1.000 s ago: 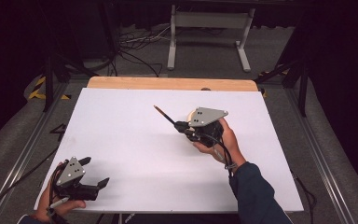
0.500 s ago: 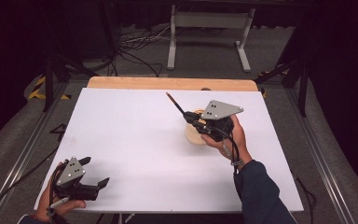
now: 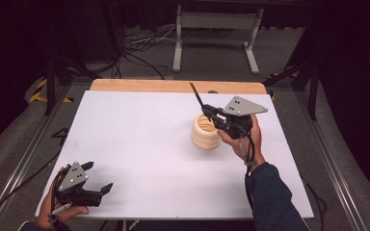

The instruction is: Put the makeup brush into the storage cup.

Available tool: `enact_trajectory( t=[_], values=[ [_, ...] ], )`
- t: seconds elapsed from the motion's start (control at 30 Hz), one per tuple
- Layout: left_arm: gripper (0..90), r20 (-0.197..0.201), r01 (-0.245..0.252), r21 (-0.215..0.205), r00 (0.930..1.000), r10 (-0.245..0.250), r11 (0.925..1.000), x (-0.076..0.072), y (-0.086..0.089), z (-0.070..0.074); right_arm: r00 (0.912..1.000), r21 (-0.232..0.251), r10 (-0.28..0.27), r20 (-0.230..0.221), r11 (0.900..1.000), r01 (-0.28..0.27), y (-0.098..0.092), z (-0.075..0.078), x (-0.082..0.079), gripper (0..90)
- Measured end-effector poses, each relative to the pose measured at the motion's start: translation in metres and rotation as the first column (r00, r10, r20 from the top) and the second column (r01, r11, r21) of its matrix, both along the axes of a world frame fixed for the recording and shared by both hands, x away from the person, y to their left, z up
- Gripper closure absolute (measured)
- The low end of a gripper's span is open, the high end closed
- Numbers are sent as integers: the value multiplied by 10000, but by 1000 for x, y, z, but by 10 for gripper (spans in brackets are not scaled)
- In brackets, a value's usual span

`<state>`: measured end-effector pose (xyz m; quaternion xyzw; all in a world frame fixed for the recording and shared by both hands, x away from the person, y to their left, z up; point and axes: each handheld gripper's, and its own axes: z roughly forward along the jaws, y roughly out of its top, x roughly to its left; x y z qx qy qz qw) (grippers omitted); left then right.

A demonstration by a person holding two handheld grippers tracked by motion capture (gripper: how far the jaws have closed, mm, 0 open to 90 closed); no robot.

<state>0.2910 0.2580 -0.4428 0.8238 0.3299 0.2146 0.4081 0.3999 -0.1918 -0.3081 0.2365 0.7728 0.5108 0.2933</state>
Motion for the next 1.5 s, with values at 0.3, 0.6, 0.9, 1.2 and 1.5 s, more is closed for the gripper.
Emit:
enact_trajectory(
  t=[0.3,0.6,0.9,1.2,1.5],
  values=[
    [52,28,-15,-9,10000,15,10000,0,0,0,9991,511,-411,-61,9978,414,-12,-3,9,846],
    [52,-71,86,-8,9999,-86,10000,0,0,0,9978,952,-619,-250,9934,640,-18,-13,18,845],
    [51,161,-58,-49,9999,59,10000,-1,1,1,9938,1114,-862,-695,9894,936,-21,-44,30,845],
    [50,332,-166,73,9993,164,9998,-2,1,1,9890,1126,-1074,-1016,9865,1187,-24,-63,37,845],
    [40,448,-102,156,9990,95,9998,-2,1,0,9838,1256,-1343,-1191,9808,1491,-28,-77,43,845]
  ],
)
